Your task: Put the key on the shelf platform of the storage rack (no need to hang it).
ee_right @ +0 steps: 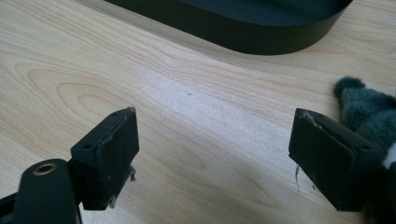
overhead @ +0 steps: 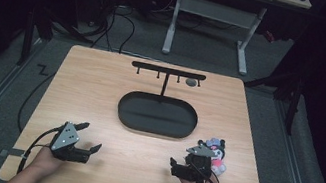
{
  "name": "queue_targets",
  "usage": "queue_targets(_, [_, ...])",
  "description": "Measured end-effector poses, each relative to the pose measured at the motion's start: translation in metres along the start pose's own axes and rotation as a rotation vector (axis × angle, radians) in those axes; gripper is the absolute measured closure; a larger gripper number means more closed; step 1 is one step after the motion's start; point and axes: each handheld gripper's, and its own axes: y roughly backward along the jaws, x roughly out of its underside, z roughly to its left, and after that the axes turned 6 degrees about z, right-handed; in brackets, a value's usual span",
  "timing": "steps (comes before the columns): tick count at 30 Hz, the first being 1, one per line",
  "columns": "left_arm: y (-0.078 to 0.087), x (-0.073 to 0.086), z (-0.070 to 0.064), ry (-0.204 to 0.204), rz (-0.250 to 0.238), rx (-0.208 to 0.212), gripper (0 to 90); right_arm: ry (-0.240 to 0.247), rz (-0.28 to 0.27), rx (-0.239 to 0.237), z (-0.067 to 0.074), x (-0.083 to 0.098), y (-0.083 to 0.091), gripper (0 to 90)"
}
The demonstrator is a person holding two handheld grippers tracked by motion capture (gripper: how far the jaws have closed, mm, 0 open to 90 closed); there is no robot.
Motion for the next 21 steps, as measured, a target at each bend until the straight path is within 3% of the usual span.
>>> queue_targets(9, [-0.001, -0.001, 0.000, 0.003, 0.008, -0.001, 15.4, 0.002, 0.034, -0.016, 0.001, 0.000, -0.001, 17.3])
queue_targets(21, [0.002, 0.001, -0.001, 0.000, -0.011, -0.005, 15.4, 0.010, 0.141, -0.032, 0.001, -0.015, -0.011, 20.9])
